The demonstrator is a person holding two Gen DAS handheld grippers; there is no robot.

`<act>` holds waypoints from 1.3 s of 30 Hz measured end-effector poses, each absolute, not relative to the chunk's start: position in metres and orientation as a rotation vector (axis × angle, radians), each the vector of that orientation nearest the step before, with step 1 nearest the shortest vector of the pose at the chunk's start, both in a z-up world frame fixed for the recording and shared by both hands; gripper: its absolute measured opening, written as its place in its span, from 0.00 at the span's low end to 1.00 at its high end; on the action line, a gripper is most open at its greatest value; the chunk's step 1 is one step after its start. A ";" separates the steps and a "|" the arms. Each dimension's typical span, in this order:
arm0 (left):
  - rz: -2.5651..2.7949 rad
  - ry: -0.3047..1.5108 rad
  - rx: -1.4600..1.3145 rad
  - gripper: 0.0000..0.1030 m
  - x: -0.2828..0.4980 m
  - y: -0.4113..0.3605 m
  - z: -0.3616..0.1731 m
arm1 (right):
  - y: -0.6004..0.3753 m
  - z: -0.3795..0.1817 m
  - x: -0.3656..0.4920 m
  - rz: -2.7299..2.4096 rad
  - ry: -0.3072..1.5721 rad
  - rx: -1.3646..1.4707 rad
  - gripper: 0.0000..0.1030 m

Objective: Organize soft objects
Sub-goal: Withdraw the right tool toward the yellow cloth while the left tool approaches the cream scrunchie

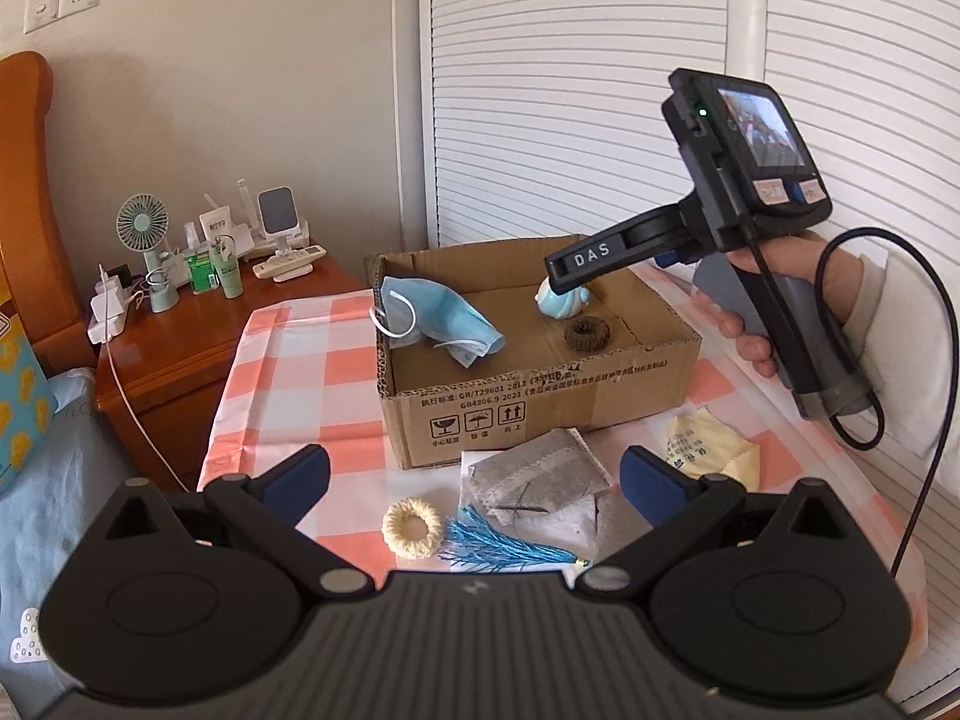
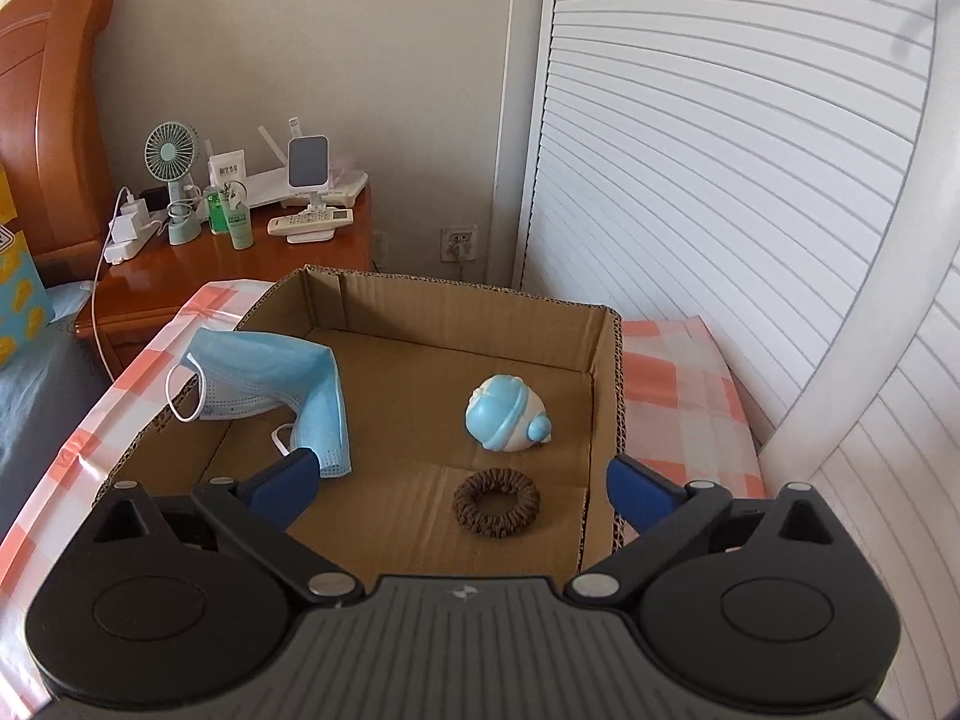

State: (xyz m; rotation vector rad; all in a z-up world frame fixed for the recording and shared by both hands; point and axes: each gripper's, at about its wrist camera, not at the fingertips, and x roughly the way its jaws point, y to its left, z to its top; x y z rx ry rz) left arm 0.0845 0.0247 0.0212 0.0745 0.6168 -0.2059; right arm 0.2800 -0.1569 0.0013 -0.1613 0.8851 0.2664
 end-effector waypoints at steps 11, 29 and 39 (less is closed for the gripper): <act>-0.239 0.627 0.086 0.99 0.080 0.014 0.016 | -0.188 0.002 0.223 0.191 0.911 -0.146 1.00; -0.245 0.687 0.115 0.99 0.090 0.005 -0.008 | -0.233 -0.061 0.133 0.070 1.036 -0.049 1.00; -0.247 0.726 0.120 0.99 0.101 0.006 -0.020 | -0.218 -0.084 0.144 0.036 1.031 -0.116 1.00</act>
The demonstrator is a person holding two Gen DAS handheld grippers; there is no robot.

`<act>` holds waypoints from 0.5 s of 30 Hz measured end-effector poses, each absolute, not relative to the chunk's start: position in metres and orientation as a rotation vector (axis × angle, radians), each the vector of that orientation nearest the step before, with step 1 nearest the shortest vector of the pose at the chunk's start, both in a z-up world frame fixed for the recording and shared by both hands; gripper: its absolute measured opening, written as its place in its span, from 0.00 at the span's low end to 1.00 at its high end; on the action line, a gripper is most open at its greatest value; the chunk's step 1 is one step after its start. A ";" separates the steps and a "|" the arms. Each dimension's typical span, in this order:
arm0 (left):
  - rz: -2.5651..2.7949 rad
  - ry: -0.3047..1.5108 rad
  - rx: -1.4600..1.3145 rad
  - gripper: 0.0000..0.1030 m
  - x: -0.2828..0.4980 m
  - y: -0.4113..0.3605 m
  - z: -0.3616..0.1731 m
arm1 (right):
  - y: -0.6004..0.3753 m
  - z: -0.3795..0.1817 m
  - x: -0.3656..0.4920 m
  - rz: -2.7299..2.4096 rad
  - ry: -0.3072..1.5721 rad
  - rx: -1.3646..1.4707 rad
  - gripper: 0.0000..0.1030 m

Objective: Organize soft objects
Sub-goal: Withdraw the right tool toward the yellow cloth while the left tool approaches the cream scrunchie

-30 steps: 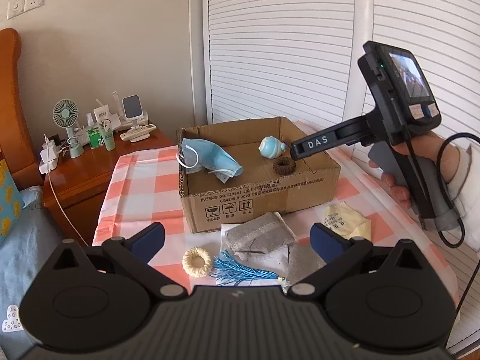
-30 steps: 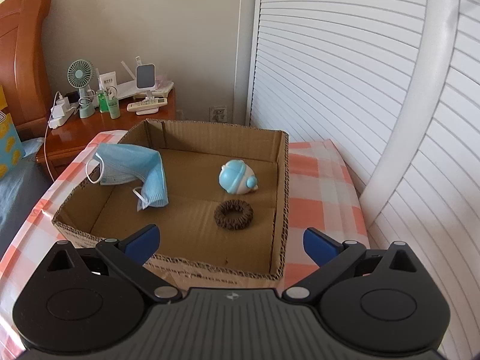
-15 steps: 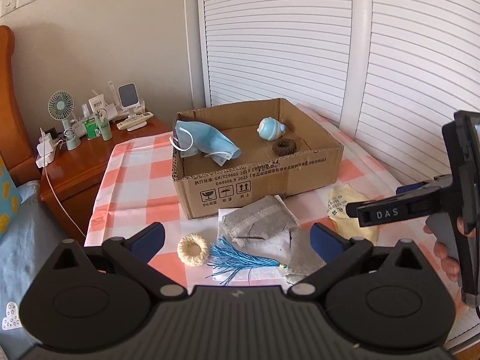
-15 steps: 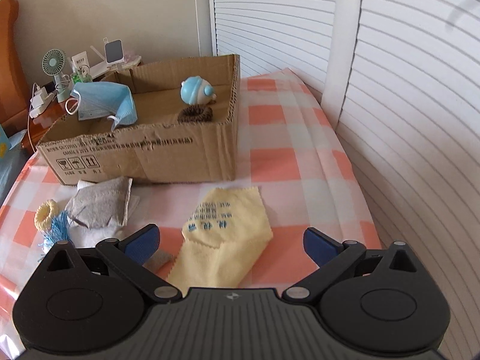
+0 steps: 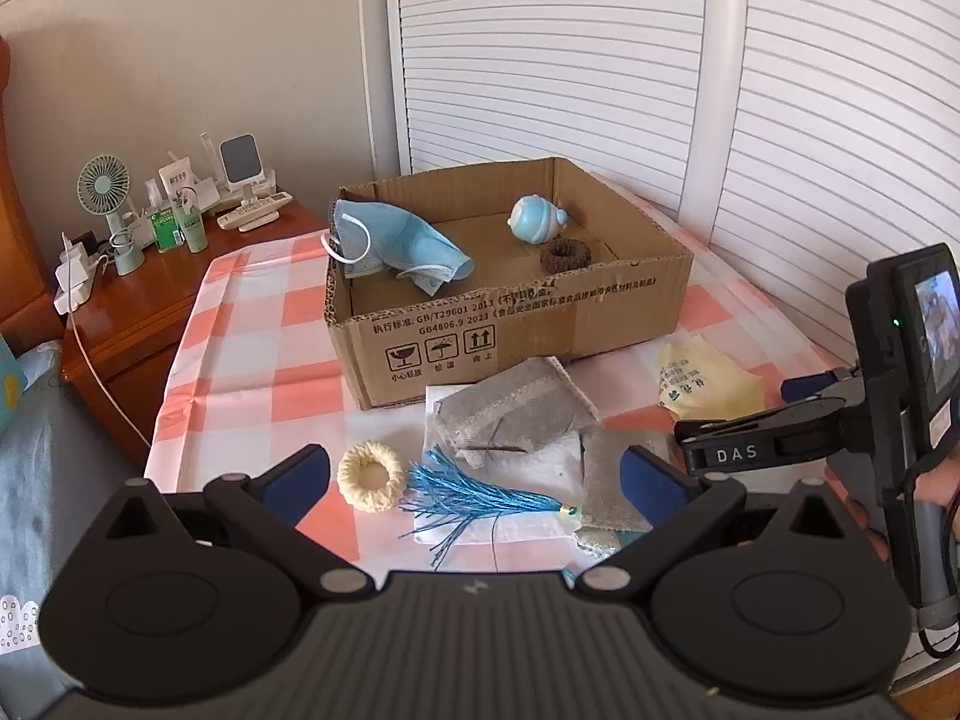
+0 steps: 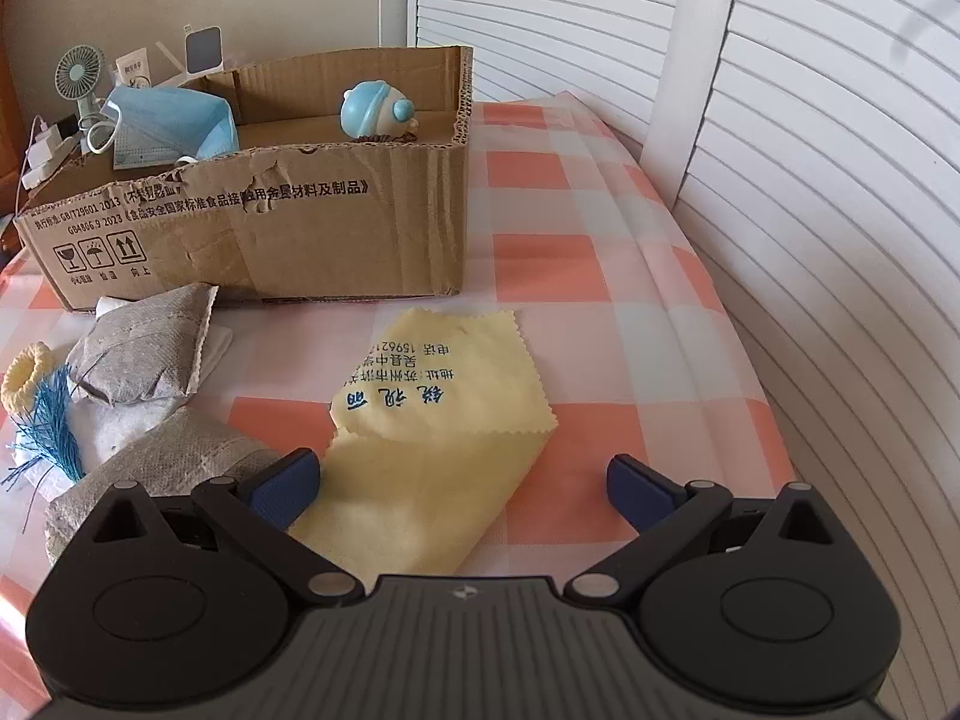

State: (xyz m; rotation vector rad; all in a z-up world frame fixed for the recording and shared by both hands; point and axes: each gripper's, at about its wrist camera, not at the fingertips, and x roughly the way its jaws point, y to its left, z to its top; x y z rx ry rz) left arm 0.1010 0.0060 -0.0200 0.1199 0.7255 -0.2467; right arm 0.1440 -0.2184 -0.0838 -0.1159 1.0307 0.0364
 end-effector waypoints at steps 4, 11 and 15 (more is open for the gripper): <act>-0.257 0.750 0.127 0.99 0.106 0.006 -0.029 | -0.216 -0.088 0.152 0.045 1.012 -0.121 1.00; -0.287 0.806 0.160 0.99 0.114 0.004 -0.044 | -0.231 -0.091 0.164 0.002 0.977 -0.113 1.00; -0.279 0.822 0.150 0.99 0.121 0.012 -0.053 | -0.247 -0.092 0.162 -0.009 0.963 -0.086 1.00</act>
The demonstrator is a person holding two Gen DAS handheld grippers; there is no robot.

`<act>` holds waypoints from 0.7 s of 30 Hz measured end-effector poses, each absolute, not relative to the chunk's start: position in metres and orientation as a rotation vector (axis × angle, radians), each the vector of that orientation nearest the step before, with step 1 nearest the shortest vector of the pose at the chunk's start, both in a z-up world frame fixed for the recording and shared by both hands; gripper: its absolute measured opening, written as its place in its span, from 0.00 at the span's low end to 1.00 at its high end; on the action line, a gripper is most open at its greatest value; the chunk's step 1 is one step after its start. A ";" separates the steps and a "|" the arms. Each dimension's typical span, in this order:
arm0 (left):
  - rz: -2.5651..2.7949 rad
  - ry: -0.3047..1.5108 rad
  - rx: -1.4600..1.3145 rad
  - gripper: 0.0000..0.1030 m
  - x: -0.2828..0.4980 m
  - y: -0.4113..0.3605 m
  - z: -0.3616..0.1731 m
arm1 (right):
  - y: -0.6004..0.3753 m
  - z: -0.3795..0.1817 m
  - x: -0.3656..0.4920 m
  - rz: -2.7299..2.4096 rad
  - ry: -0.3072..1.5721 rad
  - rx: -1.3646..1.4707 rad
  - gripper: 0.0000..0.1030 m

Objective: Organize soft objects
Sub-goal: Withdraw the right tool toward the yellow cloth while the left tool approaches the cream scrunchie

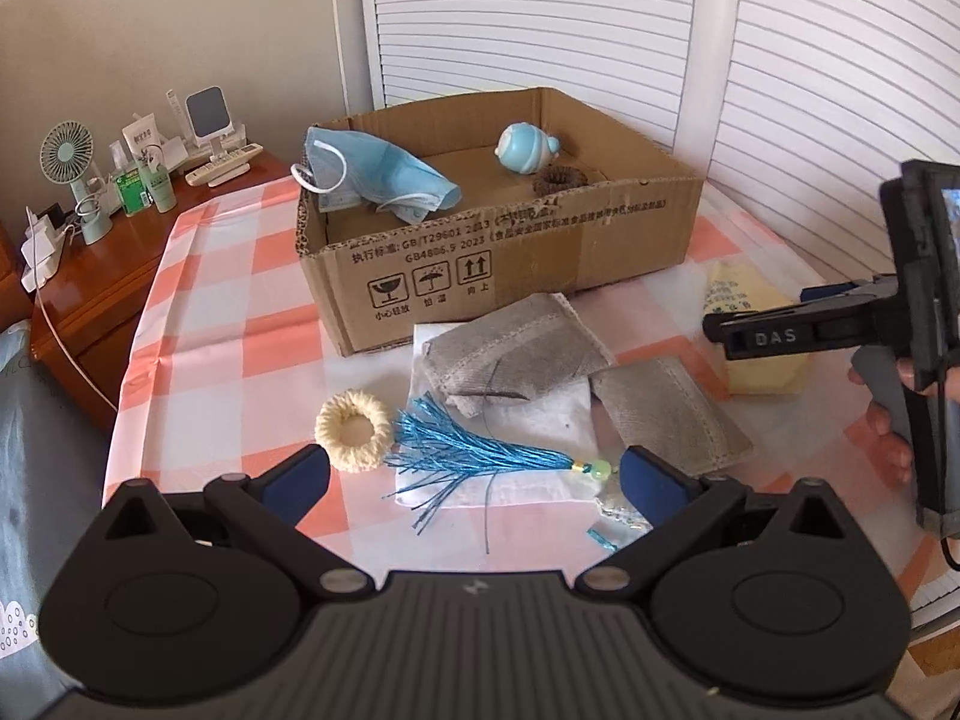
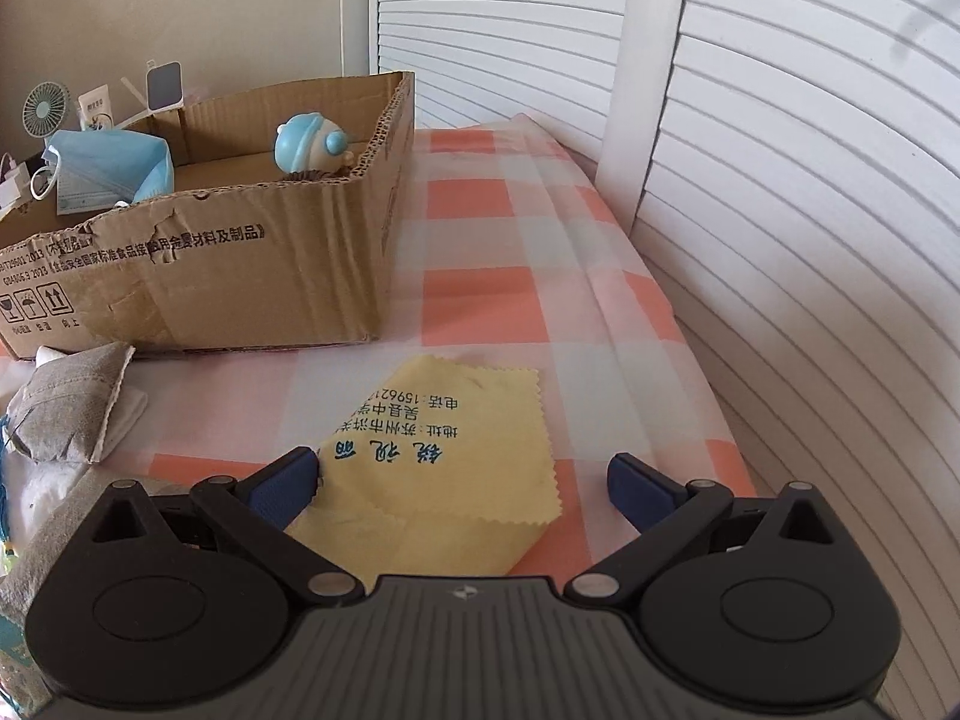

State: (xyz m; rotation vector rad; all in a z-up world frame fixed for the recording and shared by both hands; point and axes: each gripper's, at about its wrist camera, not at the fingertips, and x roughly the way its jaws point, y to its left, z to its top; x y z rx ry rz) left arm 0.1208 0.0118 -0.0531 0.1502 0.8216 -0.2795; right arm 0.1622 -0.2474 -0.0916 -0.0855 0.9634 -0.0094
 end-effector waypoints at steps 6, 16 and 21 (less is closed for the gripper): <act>-0.207 0.834 0.128 0.99 0.149 0.032 -0.063 | -0.248 -0.093 0.157 -0.007 0.937 -0.088 1.00; -0.200 0.871 0.146 0.94 0.185 0.058 -0.089 | -0.248 -0.093 0.158 -0.009 0.940 -0.083 1.00; -0.214 0.871 0.207 0.94 0.185 0.065 -0.096 | -0.248 -0.093 0.158 -0.009 0.941 -0.082 1.00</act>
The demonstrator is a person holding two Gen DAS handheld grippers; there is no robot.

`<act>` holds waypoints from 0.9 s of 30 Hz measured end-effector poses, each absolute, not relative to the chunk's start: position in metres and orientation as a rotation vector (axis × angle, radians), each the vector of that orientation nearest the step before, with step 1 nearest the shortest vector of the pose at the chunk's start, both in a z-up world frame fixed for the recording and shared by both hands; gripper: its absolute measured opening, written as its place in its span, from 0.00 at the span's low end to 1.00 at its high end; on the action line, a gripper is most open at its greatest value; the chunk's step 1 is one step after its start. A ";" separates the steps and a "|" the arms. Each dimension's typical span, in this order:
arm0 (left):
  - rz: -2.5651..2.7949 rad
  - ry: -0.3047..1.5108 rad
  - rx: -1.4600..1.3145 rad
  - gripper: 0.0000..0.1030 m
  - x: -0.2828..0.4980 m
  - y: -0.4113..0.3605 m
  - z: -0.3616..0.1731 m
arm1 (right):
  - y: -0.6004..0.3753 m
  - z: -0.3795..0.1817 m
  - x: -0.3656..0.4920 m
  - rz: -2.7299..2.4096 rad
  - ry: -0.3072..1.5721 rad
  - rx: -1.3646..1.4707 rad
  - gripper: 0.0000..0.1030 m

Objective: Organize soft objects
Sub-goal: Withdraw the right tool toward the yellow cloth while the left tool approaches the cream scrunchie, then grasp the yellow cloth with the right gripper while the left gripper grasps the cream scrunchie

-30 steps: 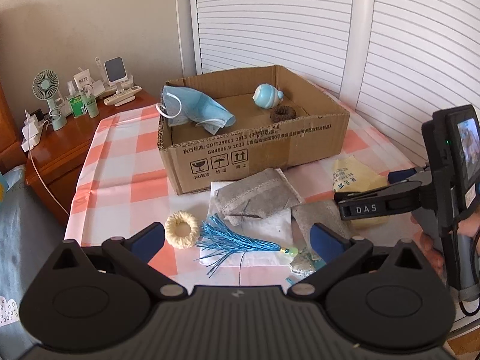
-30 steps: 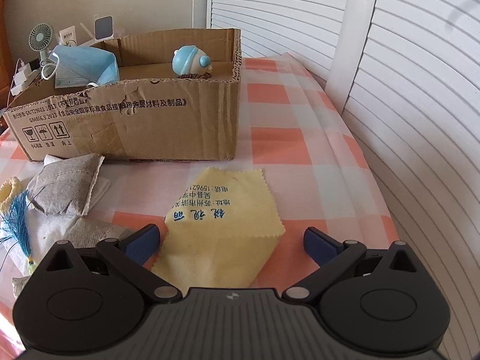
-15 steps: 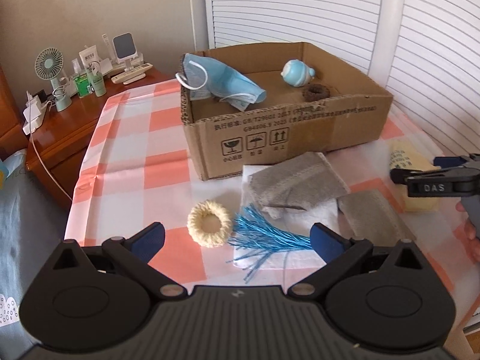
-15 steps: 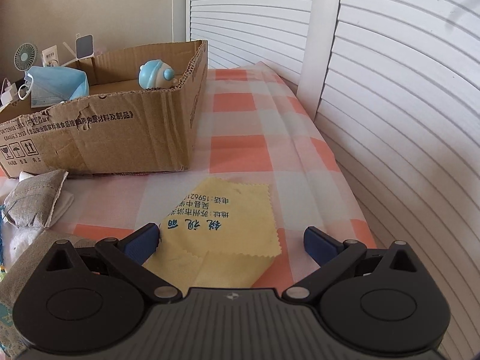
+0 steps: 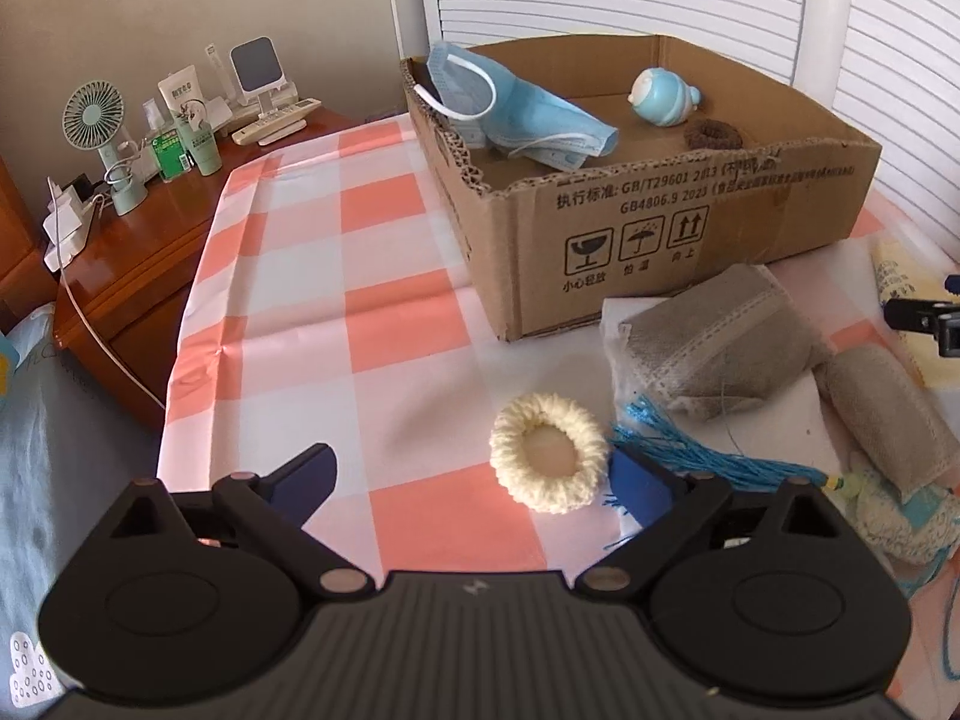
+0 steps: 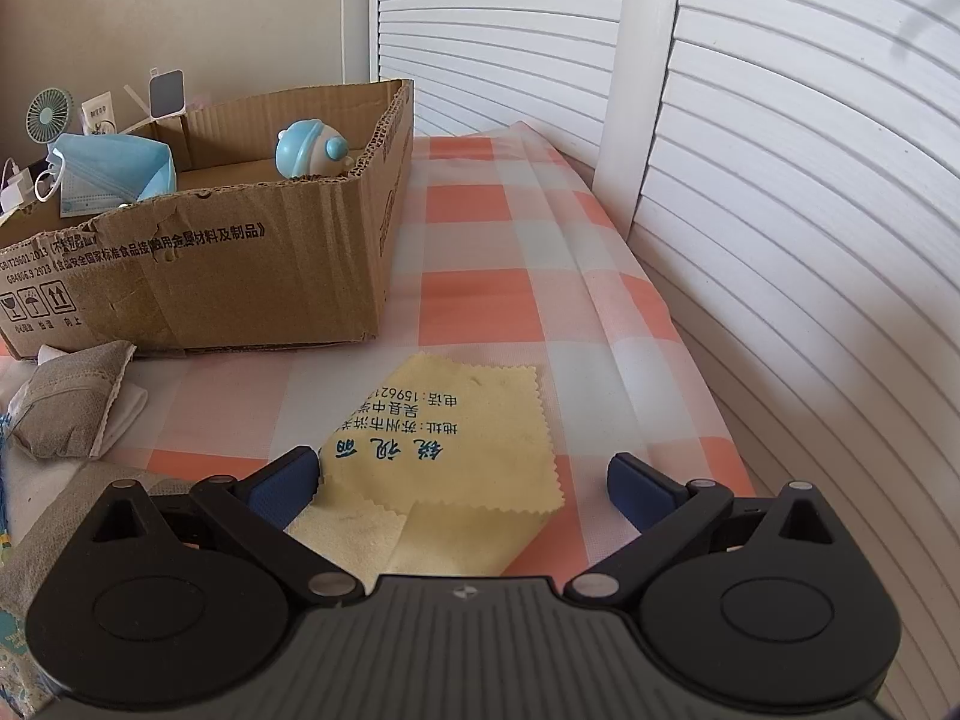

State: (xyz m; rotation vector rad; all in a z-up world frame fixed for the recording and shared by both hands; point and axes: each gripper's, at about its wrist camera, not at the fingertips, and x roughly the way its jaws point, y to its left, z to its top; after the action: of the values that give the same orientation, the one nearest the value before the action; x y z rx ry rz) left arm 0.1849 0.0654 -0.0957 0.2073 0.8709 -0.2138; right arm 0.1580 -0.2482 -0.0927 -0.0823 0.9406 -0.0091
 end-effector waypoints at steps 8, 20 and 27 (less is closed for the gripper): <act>-0.278 0.836 0.242 0.78 0.194 0.074 -0.096 | -0.248 -0.092 0.158 -0.009 0.942 -0.082 1.00; -0.343 0.840 0.144 0.38 0.190 0.070 -0.096 | -0.244 -0.092 0.156 0.041 0.936 -0.100 1.00; -0.336 0.843 0.139 0.38 0.191 0.069 -0.095 | -0.237 -0.093 0.163 0.112 0.939 -0.129 1.00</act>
State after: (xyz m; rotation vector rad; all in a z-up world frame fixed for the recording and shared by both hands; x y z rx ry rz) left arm 0.1908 0.0692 -0.0948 0.1386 0.8431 -0.3359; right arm 0.1635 -0.2371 -0.0926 -0.1286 0.9390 0.1115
